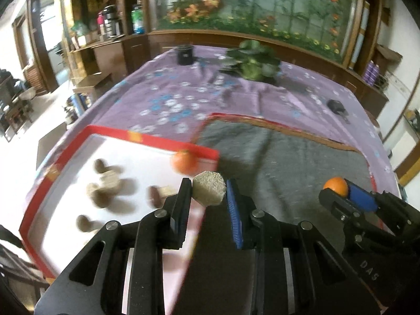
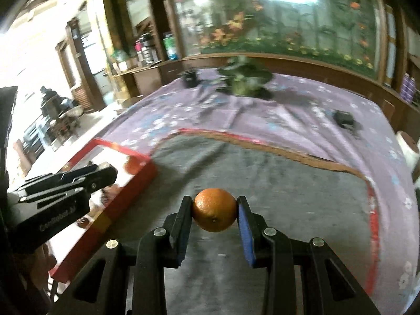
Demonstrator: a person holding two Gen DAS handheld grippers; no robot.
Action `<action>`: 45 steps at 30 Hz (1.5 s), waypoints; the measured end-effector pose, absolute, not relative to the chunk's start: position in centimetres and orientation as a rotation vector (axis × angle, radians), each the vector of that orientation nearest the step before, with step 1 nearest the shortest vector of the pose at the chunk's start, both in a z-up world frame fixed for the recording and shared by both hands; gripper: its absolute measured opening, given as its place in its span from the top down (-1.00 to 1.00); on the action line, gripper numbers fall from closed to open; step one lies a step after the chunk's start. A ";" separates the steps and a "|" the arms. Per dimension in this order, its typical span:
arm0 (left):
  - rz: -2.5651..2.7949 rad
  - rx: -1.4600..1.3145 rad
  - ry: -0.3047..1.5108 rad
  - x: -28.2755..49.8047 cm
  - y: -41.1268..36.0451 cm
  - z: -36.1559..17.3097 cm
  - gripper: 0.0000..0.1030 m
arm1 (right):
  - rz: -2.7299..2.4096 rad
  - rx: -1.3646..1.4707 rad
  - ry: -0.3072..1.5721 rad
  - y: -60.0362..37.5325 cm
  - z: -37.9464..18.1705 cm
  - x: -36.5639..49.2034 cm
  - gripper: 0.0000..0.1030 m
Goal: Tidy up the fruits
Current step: 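Carry the orange and cake piece over the white tray with both grippers, then lower the orange and cake piece into the tray and open both grippers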
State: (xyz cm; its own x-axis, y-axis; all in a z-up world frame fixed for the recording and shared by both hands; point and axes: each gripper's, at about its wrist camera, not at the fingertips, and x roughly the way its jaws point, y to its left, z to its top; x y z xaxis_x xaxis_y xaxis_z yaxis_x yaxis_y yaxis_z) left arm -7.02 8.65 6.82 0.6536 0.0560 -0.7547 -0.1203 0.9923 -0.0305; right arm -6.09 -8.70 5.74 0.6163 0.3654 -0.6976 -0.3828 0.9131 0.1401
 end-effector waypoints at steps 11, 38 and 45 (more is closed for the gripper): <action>0.197 -0.136 0.882 -10.9 16.6 6.0 0.49 | 0.607 -0.066 0.824 -0.3 5.7 -6.7 0.37; 0.237 -0.182 0.902 -13.6 20.1 3.7 0.41 | 0.815 -0.218 0.895 12.1 2.1 -4.2 0.36; 0.274 -0.161 0.859 -14.5 20.2 4.1 -0.23 | 0.871 -0.102 0.910 10.8 2.5 -4.0 0.06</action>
